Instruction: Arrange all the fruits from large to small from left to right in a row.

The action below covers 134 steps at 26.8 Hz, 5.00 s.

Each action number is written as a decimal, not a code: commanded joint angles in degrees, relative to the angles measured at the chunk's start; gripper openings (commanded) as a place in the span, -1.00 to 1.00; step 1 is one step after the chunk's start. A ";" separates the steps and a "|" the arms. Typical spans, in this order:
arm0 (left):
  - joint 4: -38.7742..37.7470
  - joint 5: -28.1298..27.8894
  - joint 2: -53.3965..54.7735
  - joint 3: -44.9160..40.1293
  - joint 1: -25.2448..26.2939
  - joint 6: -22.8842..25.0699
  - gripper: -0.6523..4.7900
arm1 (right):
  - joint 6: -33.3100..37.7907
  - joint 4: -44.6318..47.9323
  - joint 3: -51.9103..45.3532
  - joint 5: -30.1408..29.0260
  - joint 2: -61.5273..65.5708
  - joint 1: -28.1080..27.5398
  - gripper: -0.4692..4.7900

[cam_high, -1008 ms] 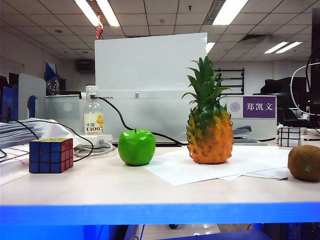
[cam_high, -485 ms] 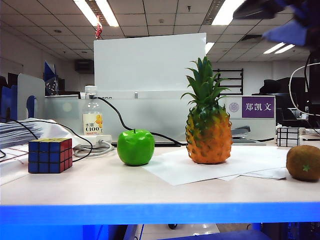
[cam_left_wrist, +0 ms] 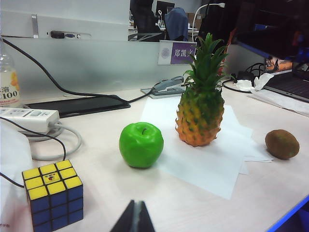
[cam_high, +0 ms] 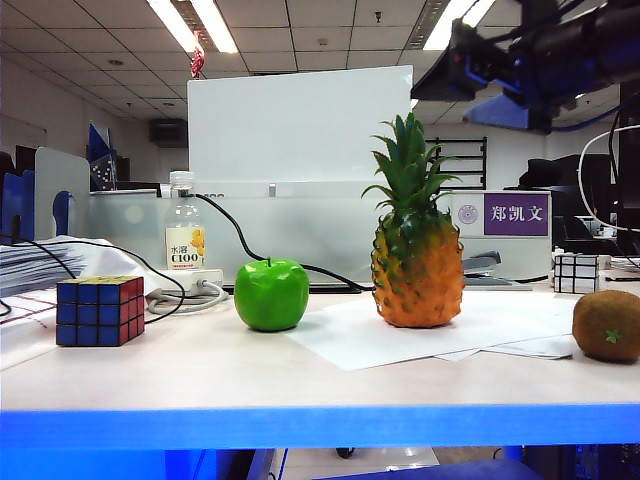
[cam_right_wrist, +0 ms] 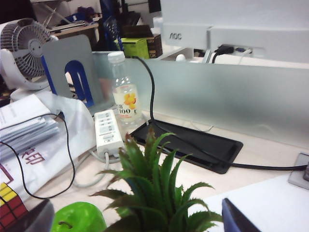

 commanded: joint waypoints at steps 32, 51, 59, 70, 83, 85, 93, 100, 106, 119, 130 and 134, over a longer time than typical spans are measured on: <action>2.69 -0.09 -0.09 0.07 0.04 -0.11 -0.78 | -6.51 -1.25 11.47 5.49 14.53 4.39 -0.85; 2.49 -0.09 -0.09 0.07 0.04 -0.11 -0.78 | 9.22 -1.99 12.46 -6.86 2.97 5.35 -0.85; 2.71 -0.07 -0.09 0.07 0.04 -0.11 -0.78 | 8.63 -5.90 12.41 -11.69 -0.50 13.57 -0.85; 2.91 0.37 -0.09 0.07 0.04 -0.17 -0.78 | -15.78 -20.37 12.41 4.48 0.76 32.48 -0.85; 2.86 0.39 -0.09 0.07 0.04 -0.17 -0.78 | -16.79 -18.40 12.44 5.53 3.28 32.65 -0.85; 2.89 0.37 -0.09 0.07 0.04 -0.17 -0.78 | -16.79 -18.49 12.41 5.53 3.37 32.65 -0.85; 2.89 0.39 -0.09 0.07 0.04 -0.17 -0.78 | -15.80 -18.27 12.41 5.35 4.02 32.74 -0.85; 2.86 0.39 -0.09 0.07 0.04 -0.17 -0.78 | -13.64 -15.67 12.39 5.38 5.31 32.72 -0.85; 2.84 0.39 -0.09 0.07 0.04 -0.17 -0.78 | -13.51 -14.51 12.39 5.44 6.36 32.72 -0.85; 2.86 0.39 -0.09 0.07 0.04 -0.17 -0.78 | -12.13 -12.48 12.37 5.51 7.56 32.72 -0.43; 2.84 0.42 -0.09 0.07 0.04 -0.17 -0.78 | -12.13 -8.79 12.39 5.99 7.54 32.70 0.64; 2.80 0.42 -0.09 0.07 0.04 -0.17 -0.78 | -12.13 -5.88 12.39 7.34 7.43 32.70 0.98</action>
